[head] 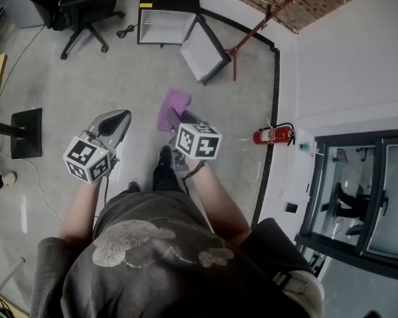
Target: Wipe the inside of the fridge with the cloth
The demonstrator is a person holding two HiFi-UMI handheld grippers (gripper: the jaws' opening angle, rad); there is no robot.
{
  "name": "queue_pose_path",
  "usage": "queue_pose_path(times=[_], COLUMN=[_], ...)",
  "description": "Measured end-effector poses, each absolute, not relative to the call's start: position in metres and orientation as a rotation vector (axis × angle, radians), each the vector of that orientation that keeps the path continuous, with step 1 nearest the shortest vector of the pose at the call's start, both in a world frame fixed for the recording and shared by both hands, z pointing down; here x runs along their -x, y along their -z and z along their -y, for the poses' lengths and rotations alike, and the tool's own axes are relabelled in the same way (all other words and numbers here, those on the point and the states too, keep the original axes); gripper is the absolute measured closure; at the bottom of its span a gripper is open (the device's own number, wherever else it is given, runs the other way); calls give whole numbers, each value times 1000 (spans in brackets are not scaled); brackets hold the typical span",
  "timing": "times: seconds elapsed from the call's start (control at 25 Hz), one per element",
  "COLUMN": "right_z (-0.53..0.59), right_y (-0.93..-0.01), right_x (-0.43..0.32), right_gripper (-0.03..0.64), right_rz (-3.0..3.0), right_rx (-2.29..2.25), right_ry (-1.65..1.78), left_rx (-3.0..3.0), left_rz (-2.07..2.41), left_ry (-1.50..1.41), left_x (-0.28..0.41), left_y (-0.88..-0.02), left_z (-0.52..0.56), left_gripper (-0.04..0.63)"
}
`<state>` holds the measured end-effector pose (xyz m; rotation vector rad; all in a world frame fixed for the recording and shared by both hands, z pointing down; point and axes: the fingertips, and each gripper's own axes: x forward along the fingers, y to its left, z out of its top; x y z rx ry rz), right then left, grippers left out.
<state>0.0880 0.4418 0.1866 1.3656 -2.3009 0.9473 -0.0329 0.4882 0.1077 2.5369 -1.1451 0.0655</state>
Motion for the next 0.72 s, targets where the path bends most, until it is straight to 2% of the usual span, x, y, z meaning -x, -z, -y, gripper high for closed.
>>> queue_pose_path(times=[0.72], right_z=[-525], right_y=[-198], right_x=[-74], right_gripper=[545], right_rz=[2255], right_rx=[-1404], right_ry=[-938], left_rx=[-2539], left_rz=[1093], left_ry=[-40], left_x=[51], left_y=[-118], left_z=[-565], left_gripper=[577])
